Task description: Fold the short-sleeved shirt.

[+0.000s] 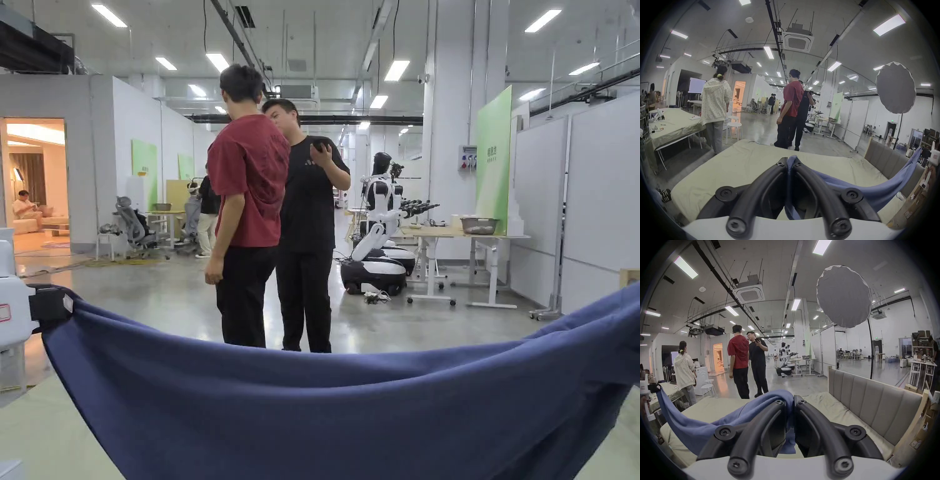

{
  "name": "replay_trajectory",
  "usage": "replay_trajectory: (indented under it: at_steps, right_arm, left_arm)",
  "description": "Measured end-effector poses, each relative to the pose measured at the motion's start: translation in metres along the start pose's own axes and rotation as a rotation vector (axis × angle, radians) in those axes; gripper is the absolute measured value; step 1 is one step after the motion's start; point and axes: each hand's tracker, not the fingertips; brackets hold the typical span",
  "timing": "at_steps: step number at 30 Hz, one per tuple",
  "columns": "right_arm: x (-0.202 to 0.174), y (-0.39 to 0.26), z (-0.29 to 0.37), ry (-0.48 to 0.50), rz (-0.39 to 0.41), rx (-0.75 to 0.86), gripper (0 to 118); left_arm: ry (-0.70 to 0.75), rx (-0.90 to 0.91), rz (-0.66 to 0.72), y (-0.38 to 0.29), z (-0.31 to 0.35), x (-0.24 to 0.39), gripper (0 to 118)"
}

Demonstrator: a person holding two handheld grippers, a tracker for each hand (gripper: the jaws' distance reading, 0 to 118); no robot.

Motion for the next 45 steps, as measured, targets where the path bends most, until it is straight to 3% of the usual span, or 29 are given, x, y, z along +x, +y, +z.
replay_trajectory:
  at_steps: [12,21,34,45]
  right_arm:
    - [-0.050,0.051,-0.158,-0.085,-0.009,0.108,11]
    - [-0.059,0.065,-0.250,-0.150,0.011,0.177,11]
    - [-0.051,-0.090,-0.317,-0.125,0.006,0.035,11]
    - [-0.036,-0.168,-0.263,-0.123,-0.002,-0.041,11]
  left_arm:
    - [0.173,0.060,-0.079,0.033,-0.141,0.051,3]
    - [0.226,0.127,-0.082,0.059,-0.229,0.069,3]
    - [0.167,-0.041,-0.185,-0.084,-0.315,0.083,3]
    - [0.137,-0.162,-0.217,-0.163,-0.274,0.072,3]
